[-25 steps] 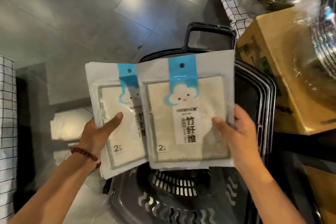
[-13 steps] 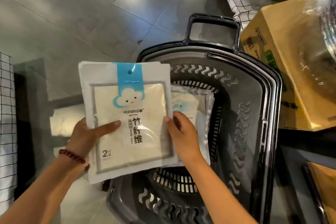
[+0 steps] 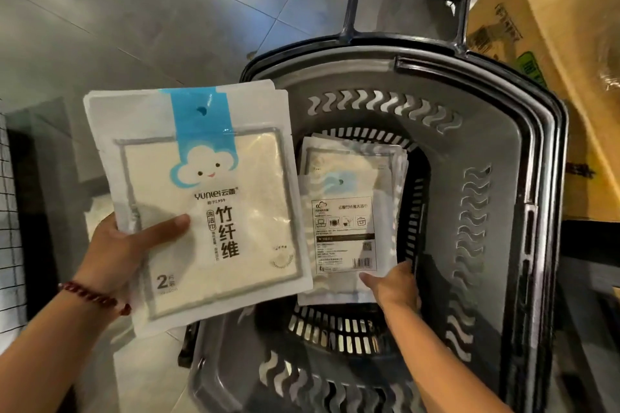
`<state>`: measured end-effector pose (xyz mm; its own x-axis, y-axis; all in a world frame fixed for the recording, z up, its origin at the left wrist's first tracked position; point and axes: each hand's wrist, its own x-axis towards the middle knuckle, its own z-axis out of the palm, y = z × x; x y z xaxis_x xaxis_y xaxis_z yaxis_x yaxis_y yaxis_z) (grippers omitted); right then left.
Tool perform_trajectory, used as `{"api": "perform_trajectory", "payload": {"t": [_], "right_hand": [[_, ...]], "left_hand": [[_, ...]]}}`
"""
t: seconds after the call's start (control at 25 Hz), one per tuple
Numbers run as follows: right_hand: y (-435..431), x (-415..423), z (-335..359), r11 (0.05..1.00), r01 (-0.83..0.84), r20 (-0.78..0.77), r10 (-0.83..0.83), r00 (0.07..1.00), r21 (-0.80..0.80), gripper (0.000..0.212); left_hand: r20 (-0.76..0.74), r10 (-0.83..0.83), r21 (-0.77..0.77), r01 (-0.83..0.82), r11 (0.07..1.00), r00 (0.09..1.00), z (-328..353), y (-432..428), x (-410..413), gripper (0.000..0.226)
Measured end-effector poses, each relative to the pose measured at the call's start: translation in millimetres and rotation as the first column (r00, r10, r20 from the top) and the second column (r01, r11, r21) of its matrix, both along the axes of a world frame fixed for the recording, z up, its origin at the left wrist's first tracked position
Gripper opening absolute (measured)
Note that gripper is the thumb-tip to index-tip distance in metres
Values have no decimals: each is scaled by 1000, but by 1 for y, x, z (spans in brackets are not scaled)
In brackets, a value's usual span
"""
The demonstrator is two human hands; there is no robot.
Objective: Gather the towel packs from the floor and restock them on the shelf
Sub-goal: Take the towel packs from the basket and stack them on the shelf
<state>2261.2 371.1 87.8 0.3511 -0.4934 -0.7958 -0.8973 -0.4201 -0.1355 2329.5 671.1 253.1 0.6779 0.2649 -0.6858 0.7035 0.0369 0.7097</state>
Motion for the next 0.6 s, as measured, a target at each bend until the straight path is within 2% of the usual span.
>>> {"api": "perform_trajectory", "payload": {"t": [0.08, 0.16, 0.24, 0.32, 0.4, 0.48, 0.52, 0.6], "right_hand": [[1, 0, 1, 999, 45, -5, -45, 999, -27, 63], [2, -2, 9, 996, 20, 38, -23, 999, 85, 49], [1, -3, 30, 956, -9, 211, -56, 976, 294, 36], [-6, 2, 59, 937, -79, 468, -96, 879, 340, 31], [-13, 10, 85, 958, -192, 719, -21, 695, 214, 36], [-17, 17, 100, 974, -225, 811, 128, 570, 5, 48], [-18, 22, 101, 960, -228, 793, 263, 550, -160, 52], [-12, 32, 92, 835, -300, 629, 545, 554, -461, 59]], "left_hand": [[19, -13, 12, 13, 1000, 1000, 0, 0, 0, 79], [34, -12, 25, 11, 1000, 999, 2, -2, 0, 93], [31, -14, 6, 14, 1000, 999, 5, -3, 1, 96], [17, -24, -13, 24, 1000, 1000, 7, -5, 1, 97], [27, -14, -35, 15, 999, 1000, 8, -10, 3, 98], [43, 11, -53, -9, 999, 999, 9, -14, 5, 93], [48, 25, -70, -22, 997, 999, 8, -17, 6, 85], [51, 41, -103, -36, 994, 998, 6, -20, 9, 70]]}}
